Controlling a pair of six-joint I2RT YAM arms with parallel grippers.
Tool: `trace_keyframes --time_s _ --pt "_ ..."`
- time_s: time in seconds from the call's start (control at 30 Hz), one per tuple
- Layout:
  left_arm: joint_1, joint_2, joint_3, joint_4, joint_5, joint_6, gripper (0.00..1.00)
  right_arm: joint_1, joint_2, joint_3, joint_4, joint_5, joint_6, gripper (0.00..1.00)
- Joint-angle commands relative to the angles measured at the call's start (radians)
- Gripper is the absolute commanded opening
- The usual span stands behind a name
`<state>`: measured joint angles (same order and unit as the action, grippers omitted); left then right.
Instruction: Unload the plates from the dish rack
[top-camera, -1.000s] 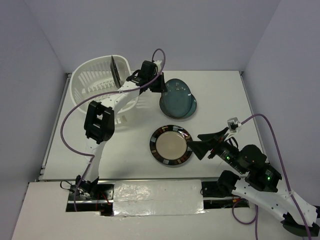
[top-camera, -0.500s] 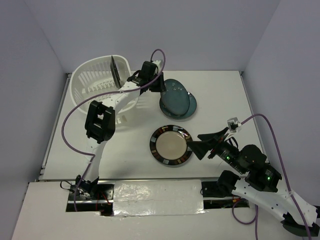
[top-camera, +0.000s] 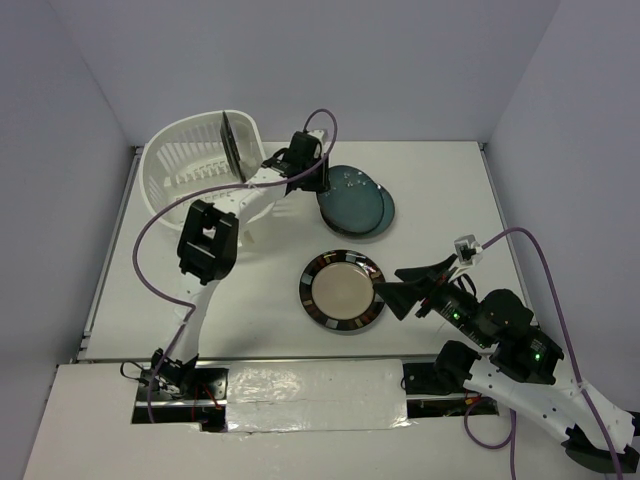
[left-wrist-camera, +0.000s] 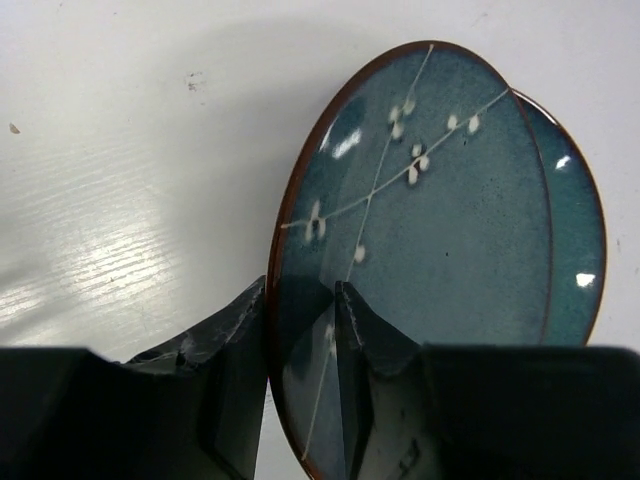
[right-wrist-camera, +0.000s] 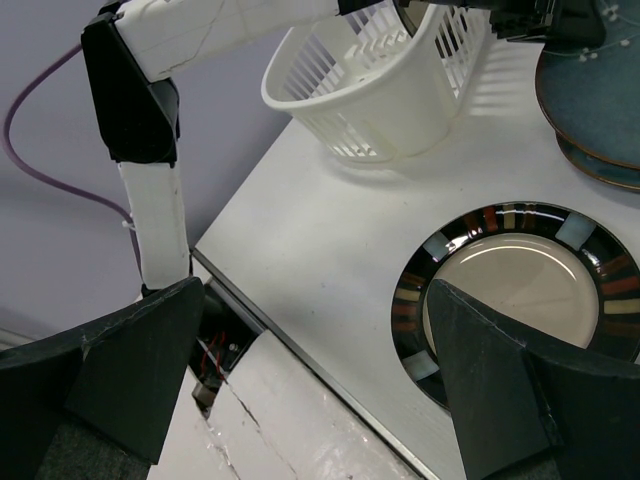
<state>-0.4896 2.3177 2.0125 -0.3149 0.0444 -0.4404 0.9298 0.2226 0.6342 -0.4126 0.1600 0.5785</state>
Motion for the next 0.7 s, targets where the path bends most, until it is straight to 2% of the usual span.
trace_keyframes --time_s 0.0,0.33,0.67 --pt "-0.035 0.011 0.043 0.045 -0.020 0.031 0.42 0.006 -0.005 0.035 0.009 -0.005 -0.008 1.00" --pt "-0.035 0.037 0.043 0.048 -0.040 0.026 0.51 0.004 -0.009 0.032 0.011 -0.013 -0.006 1.00" --pt "-0.038 0.057 0.066 0.042 -0.041 0.022 0.53 0.006 -0.005 0.032 0.017 -0.023 -0.009 1.00"
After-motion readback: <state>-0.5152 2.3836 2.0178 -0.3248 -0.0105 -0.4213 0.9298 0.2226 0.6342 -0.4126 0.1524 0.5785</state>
